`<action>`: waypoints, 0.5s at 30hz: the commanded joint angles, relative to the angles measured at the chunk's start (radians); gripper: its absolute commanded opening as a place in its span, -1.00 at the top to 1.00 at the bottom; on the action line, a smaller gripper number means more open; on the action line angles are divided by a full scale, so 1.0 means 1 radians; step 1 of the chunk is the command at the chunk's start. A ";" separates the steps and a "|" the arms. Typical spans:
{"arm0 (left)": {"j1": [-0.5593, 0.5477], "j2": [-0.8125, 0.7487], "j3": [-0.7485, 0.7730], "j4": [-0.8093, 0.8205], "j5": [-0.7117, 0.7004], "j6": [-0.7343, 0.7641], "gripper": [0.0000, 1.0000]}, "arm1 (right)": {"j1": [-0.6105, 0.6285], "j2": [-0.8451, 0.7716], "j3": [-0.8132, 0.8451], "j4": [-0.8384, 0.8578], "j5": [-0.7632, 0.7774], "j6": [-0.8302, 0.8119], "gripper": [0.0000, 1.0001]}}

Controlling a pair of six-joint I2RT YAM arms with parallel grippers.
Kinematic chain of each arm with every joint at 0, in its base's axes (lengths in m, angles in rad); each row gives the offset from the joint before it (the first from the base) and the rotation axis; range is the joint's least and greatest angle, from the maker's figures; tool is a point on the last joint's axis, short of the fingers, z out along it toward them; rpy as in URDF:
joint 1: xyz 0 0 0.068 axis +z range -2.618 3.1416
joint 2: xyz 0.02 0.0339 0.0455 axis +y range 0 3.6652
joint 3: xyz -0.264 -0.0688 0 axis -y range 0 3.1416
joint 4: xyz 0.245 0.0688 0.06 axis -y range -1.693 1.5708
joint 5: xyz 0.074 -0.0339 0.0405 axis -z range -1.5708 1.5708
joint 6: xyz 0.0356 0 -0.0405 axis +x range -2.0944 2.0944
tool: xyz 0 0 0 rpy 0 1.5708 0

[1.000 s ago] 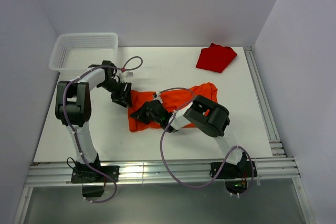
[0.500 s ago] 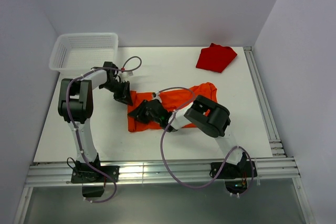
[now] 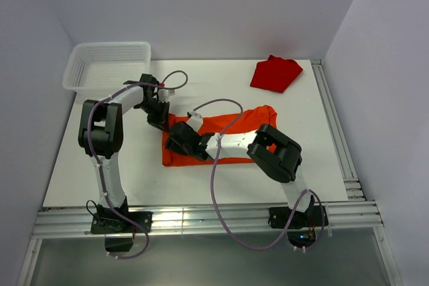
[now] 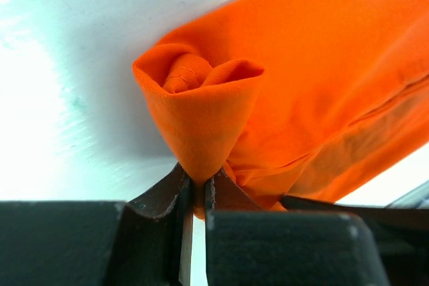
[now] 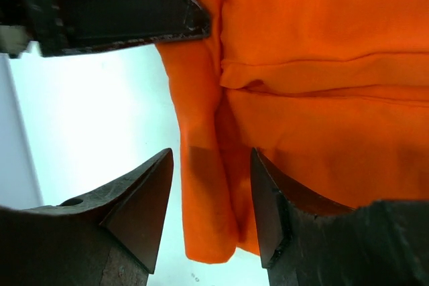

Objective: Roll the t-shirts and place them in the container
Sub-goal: Roll the tshirt

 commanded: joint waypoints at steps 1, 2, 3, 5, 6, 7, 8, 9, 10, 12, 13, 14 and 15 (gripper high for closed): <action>-0.019 -0.017 0.038 -0.006 -0.125 0.018 0.99 | 0.018 -0.046 0.101 -0.190 0.122 -0.059 -0.14; -0.024 -0.015 0.043 -0.010 -0.134 0.017 0.99 | 0.028 -0.040 0.119 -0.207 0.141 -0.071 -0.14; -0.028 -0.012 0.049 -0.012 -0.144 0.015 0.99 | 0.029 -0.031 0.156 -0.221 0.147 -0.077 -0.13; -0.042 -0.007 0.057 -0.021 -0.162 0.012 0.99 | 0.034 -0.005 0.212 -0.256 0.159 -0.097 -0.10; -0.047 -0.006 0.064 -0.025 -0.168 0.010 0.99 | 0.037 0.005 0.232 -0.268 0.165 -0.102 -0.09; -0.054 -0.003 0.069 -0.027 -0.179 0.010 0.99 | 0.040 0.026 0.251 -0.294 0.173 -0.106 -0.08; -0.059 0.002 0.073 -0.035 -0.182 0.007 0.99 | 0.043 0.038 0.288 -0.305 0.182 -0.114 -0.07; -0.062 0.005 0.086 -0.039 -0.188 0.007 0.99 | 0.047 0.049 0.306 -0.316 0.185 -0.116 -0.06; -0.070 0.006 0.089 -0.042 -0.190 0.006 0.99 | 0.049 0.071 0.320 -0.329 0.190 -0.120 -0.05; -0.077 0.014 0.103 -0.053 -0.203 0.003 0.99 | 0.055 0.091 0.352 -0.331 0.196 -0.132 -0.05; -0.084 0.014 0.106 -0.055 -0.207 0.000 0.99 | 0.054 0.113 0.363 -0.340 0.195 -0.135 -0.05; -0.088 0.019 0.107 -0.055 -0.214 0.000 0.99 | 0.055 0.126 0.377 -0.352 0.196 -0.137 -0.05; -0.090 0.020 0.110 -0.058 -0.217 -0.002 0.99 | 0.055 0.140 0.407 -0.369 0.201 -0.135 -0.04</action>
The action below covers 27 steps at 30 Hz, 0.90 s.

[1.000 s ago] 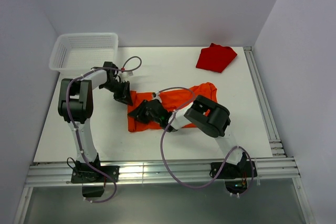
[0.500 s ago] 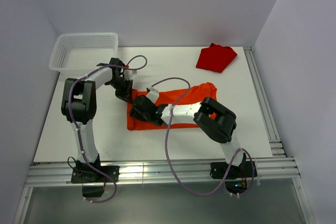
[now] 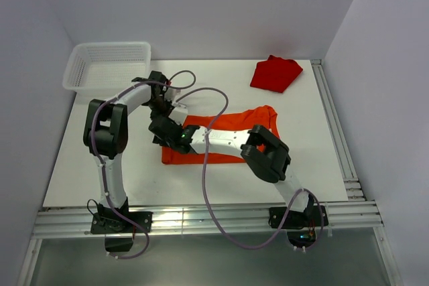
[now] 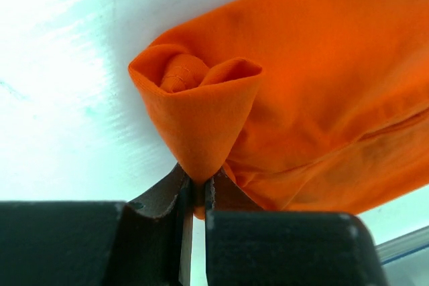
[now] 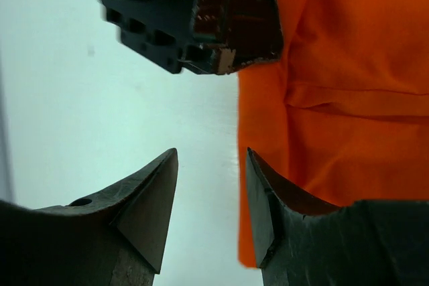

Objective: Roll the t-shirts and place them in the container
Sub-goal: Roll the tshirt

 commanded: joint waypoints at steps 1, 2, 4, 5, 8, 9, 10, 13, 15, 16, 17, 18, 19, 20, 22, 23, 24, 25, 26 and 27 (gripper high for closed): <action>-0.015 0.014 0.041 -0.013 -0.049 -0.002 0.99 | 0.009 0.073 0.073 -0.103 0.061 -0.025 -0.04; -0.017 0.017 0.042 -0.014 -0.056 -0.003 0.99 | 0.009 0.081 0.087 -0.109 0.063 -0.025 -0.04; -0.023 0.021 0.046 -0.017 -0.062 -0.003 0.99 | 0.014 0.098 0.098 -0.127 0.078 -0.025 -0.03; -0.025 0.025 0.046 -0.014 -0.062 -0.005 0.99 | 0.017 0.104 0.110 -0.134 0.084 -0.027 -0.03; -0.029 0.031 0.047 -0.017 -0.069 -0.006 0.99 | 0.026 0.127 0.143 -0.166 0.102 -0.034 -0.03; -0.029 0.031 0.049 -0.017 -0.071 -0.006 0.99 | 0.027 0.133 0.151 -0.173 0.104 -0.033 -0.03; -0.032 0.031 0.049 -0.018 -0.072 -0.008 0.99 | 0.029 0.142 0.159 -0.187 0.107 -0.034 -0.04; -0.038 0.035 0.052 -0.018 -0.074 -0.008 0.99 | 0.034 0.165 0.183 -0.204 0.107 -0.037 -0.04; -0.040 0.035 0.052 -0.018 -0.073 -0.005 0.97 | 0.035 0.182 0.202 -0.216 0.109 -0.041 -0.03; -0.041 0.035 0.052 -0.017 -0.077 -0.005 0.96 | 0.037 0.188 0.223 -0.242 0.115 -0.039 -0.03; -0.041 0.037 0.050 -0.018 -0.077 -0.005 0.96 | 0.043 0.194 0.232 -0.255 0.130 -0.037 -0.03; -0.041 0.037 0.050 -0.017 -0.080 -0.006 0.96 | 0.044 0.202 0.246 -0.276 0.138 -0.036 -0.03; -0.041 0.037 0.050 -0.015 -0.082 -0.005 0.96 | 0.047 0.207 0.254 -0.290 0.145 -0.033 -0.03; -0.041 0.038 0.050 -0.015 -0.082 -0.006 0.96 | 0.050 0.210 0.260 -0.301 0.152 -0.031 -0.03; -0.041 0.038 0.052 -0.017 -0.080 -0.008 0.96 | 0.055 0.223 0.280 -0.328 0.164 -0.031 -0.03; -0.041 0.038 0.050 -0.017 -0.082 -0.006 0.96 | 0.057 0.228 0.288 -0.339 0.170 -0.031 -0.03; -0.041 0.038 0.050 -0.015 -0.082 -0.006 0.96 | 0.063 0.239 0.295 -0.367 0.179 -0.028 -0.02; -0.041 0.038 0.050 -0.015 -0.083 -0.006 0.96 | 0.064 0.243 0.305 -0.383 0.184 -0.022 -0.02; -0.041 0.038 0.050 -0.015 -0.082 -0.006 0.96 | 0.067 0.249 0.323 -0.396 0.191 -0.021 -0.01; -0.041 0.040 0.050 -0.017 -0.085 -0.005 0.96 | 0.070 0.253 0.329 -0.420 0.201 -0.021 -0.01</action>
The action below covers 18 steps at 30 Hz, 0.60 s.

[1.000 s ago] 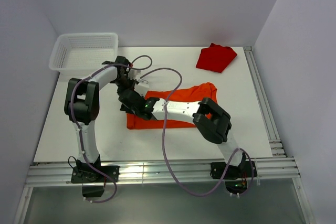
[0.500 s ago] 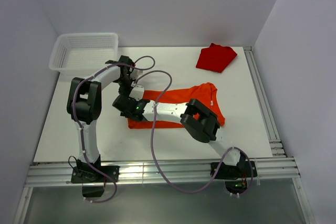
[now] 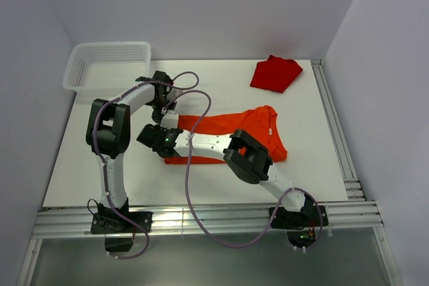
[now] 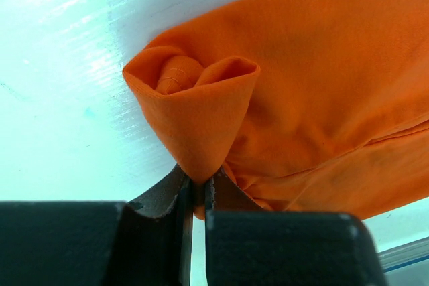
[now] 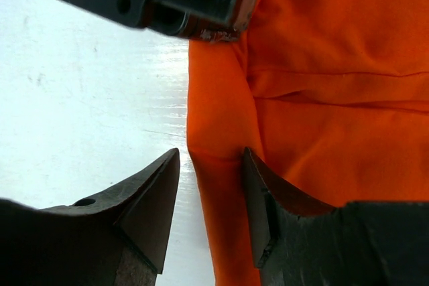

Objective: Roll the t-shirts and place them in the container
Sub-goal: Roll the tshirt

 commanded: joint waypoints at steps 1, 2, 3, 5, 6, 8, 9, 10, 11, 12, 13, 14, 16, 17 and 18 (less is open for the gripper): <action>-0.008 0.019 0.018 0.010 -0.018 -0.005 0.95 | 0.026 0.031 0.059 -0.110 0.064 0.016 0.00; -0.008 0.018 0.020 0.008 -0.018 -0.007 0.95 | 0.029 0.033 0.059 -0.116 0.066 0.017 0.00; -0.008 0.018 0.020 0.010 -0.018 -0.007 0.95 | 0.030 0.033 0.056 -0.124 0.066 0.019 0.00; -0.008 0.021 0.025 0.008 -0.017 -0.008 0.95 | 0.035 0.034 0.053 -0.133 0.063 0.029 0.00; -0.008 0.021 0.025 0.007 -0.018 -0.008 0.95 | 0.035 0.037 0.051 -0.138 0.061 0.031 0.00; -0.008 0.024 0.026 0.007 -0.018 -0.008 0.95 | 0.038 0.042 0.059 -0.153 0.055 0.039 0.04; -0.008 0.022 0.026 0.007 -0.020 -0.007 0.95 | 0.038 0.048 0.063 -0.171 0.056 0.042 0.06; -0.008 0.025 0.026 0.007 -0.021 -0.007 0.95 | 0.040 0.051 0.071 -0.177 0.055 0.043 0.08; -0.008 0.024 0.026 0.008 -0.018 -0.007 0.94 | 0.046 0.051 0.073 -0.181 0.059 0.042 0.12; -0.008 0.024 0.026 0.008 -0.018 -0.007 0.93 | 0.049 0.051 0.073 -0.179 0.055 0.043 0.17; -0.008 0.025 0.026 0.007 -0.015 -0.008 0.91 | 0.050 0.050 0.067 -0.174 0.052 0.042 0.22; -0.008 0.027 0.028 0.008 -0.015 -0.010 0.90 | 0.052 0.044 0.060 -0.167 0.035 0.040 0.26; -0.008 0.028 0.029 0.007 -0.011 -0.010 0.88 | 0.055 0.039 0.045 -0.150 0.020 0.037 0.36; -0.008 0.030 0.032 0.007 -0.011 -0.010 0.86 | 0.055 0.034 0.042 -0.148 0.012 0.039 0.40; -0.008 0.029 0.034 0.005 -0.009 -0.008 0.85 | 0.055 0.031 0.040 -0.151 0.001 0.042 0.41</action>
